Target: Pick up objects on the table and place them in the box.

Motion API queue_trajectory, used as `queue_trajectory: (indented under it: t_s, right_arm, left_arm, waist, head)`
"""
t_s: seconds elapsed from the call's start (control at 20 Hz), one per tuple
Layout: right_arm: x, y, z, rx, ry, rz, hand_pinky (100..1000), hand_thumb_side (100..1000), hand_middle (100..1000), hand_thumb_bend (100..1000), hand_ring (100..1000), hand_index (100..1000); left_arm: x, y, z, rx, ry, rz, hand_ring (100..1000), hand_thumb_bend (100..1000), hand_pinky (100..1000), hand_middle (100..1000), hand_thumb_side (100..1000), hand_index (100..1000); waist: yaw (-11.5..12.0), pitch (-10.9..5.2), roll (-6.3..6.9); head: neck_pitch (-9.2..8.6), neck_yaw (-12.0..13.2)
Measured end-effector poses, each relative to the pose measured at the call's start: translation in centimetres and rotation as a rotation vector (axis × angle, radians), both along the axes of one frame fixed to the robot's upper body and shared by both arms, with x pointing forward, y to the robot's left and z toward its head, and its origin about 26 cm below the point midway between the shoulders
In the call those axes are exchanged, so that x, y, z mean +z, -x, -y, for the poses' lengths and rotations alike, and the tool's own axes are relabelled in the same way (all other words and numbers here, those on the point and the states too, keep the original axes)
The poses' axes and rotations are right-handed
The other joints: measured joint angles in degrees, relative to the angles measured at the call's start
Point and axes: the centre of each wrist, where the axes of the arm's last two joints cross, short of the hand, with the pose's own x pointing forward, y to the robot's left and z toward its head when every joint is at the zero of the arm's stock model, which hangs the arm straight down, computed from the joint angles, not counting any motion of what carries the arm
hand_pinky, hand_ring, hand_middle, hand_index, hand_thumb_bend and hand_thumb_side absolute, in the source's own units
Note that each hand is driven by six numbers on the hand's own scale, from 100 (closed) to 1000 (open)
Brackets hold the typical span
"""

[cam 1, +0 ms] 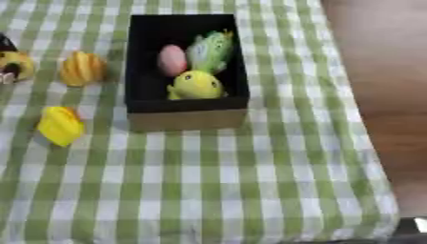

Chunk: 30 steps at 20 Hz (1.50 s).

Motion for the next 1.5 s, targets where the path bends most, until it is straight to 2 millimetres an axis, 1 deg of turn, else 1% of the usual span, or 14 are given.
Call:
queue_trajectory:
  t_s: [0.1,0.2,0.25,0.3,0.35,0.5,0.65,0.8,0.95,1.1,1.25,1.35,1.5]
  right_arm:
    - [0.1,0.0,0.0,0.002,-0.013,0.004,1000,880,612,100,1000,993]
    - [0.2,0.0,0.0,0.009,-0.022,0.011,1000,877,613,100,1000,993]
    - [0.4,-0.1,0.0,0.014,-0.026,0.015,1000,873,613,100,1000,992]
    - [0.7,-0.2,-0.1,0.02,-0.031,0.021,1000,871,613,100,1000,992]
    - [0.9,-0.3,-0.1,0.027,-0.035,0.028,1000,870,614,100,1000,992]
    - [1.5,-0.5,-0.1,0.044,-0.045,0.041,1000,868,614,100,1000,991]
    - [2.0,-0.7,-0.1,0.058,-0.049,0.056,1000,867,614,100,1000,990]
    - [2.4,-0.9,0.0,0.064,-0.041,0.068,1000,867,615,100,1000,990]
    - [2.5,-1.1,0.0,0.07,-0.033,0.072,1000,869,616,100,1000,990]
    - [2.5,-1.3,-0.2,0.079,-0.026,0.077,1000,873,615,100,1000,990]
    - [2.5,-1.5,-0.3,0.084,-0.016,0.076,1000,877,614,100,1000,990]
    - [2.5,-1.6,-0.4,0.087,-0.002,0.076,1000,879,614,100,1000,990]
    - [2.3,-1.6,-0.5,0.086,0.018,0.067,1000,883,613,100,1000,991]
  left_arm:
    - [1.1,-0.1,1.4,-0.06,-0.024,0.047,622,100,732,554,100,652]
    - [1.8,-0.1,3.1,-0.13,-0.049,0.089,621,100,731,552,100,651]
    - [2.1,-0.2,4.2,-0.169,-0.06,0.112,616,100,729,547,149,644]
    - [2.3,-0.3,5.4,-0.208,-0.068,0.133,614,100,728,546,100,644]
    - [2.4,-0.3,6.7,-0.247,-0.073,0.151,612,100,728,545,100,643]
    - [2.0,-0.4,10.7,-0.349,-0.059,0.194,602,100,731,535,100,633]
    - [1.3,-0.3,14.5,-0.422,-0.001,0.241,591,100,726,519,100,621]
    - [1.0,0.1,17.7,-0.474,0.066,0.296,581,100,719,510,100,611]
    - [0.4,0.5,19.3,-0.491,0.12,0.331,572,100,717,502,100,603]
    - [-0.3,0.7,20.3,-0.496,0.167,0.35,566,100,715,497,109,598]
    - [-0.7,1.0,21.4,-0.507,0.214,0.369,563,100,715,495,127,594]
    - [-0.9,1.2,21.9,-0.512,0.232,0.372,565,100,718,497,121,598]
    - [-1.6,1.3,22.2,-0.516,0.229,0.35,587,100,734,518,100,624]
  waist:
    - [-0.1,-0.27,-0.2]
    - [-0.3,-0.62,-0.52]
    - [-0.4,-0.79,-0.67]
    - [-0.5,-0.95,-0.83]
    - [-0.6,-1.12,-0.99]
    - [-0.8,-1.66,-1.35]
    - [-1.1,-1.98,-1.53]
    - [-1.4,-2.13,-1.7]
    - [-1.5,-2.17,-1.72]
    - [-1.6,-2.13,-1.8]
    - [-1.9,-1.7,-2.02]
    - [-1.9,-1.43,-2.04]
    - [-1.7,-1.16,-1.95]
  head:
    - [0.0,0.1]
    - [0.0,0.3]
    - [0.0,0.3]
    - [0.0,0.4]
    - [0.0,0.6]
    - [0.0,1.1]
    - [0.0,1.8]
    - [0.0,2.1]
    - [0.0,2.2]
    - [0.0,2.2]
    - [0.0,2.2]
    - [0.0,2.1]
    - [0.0,1.7]
